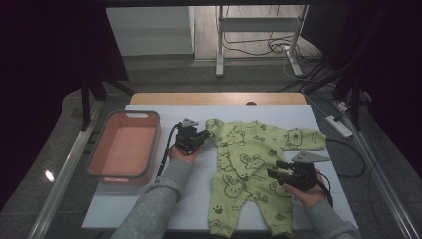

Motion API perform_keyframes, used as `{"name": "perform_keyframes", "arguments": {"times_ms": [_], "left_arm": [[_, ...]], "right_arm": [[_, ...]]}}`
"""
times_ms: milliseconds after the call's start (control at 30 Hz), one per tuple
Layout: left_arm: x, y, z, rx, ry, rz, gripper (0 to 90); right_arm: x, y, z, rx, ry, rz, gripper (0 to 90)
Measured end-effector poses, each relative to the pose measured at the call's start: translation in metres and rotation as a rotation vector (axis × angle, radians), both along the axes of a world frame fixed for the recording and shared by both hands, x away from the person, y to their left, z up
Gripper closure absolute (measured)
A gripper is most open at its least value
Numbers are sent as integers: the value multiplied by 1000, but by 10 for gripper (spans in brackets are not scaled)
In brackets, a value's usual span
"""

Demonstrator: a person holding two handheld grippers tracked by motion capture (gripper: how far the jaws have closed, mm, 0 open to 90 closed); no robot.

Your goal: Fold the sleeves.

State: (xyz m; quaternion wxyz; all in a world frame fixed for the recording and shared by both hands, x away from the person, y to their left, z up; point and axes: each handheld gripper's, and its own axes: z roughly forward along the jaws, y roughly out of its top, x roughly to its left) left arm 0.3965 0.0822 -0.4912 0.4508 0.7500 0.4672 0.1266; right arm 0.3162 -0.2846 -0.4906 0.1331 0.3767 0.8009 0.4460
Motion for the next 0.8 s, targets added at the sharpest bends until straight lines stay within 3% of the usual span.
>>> {"name": "perform_keyframes", "arguments": {"times_ms": [267,500,600,800], "left_arm": [[-7,-30,9,-9,-20,-102,858],[-14,-57,12,18,-27,-190,855],[-14,-68,7,41,-19,-221,849],[-9,-82,-14,62,38,-269,831]], "right_arm": [[0,-1,0,0,-1,-2,470],[0,-1,0,1,0,-4,469],[0,-1,0,0,2,-4,470],[0,-1,0,1,3,-4,469]]}}
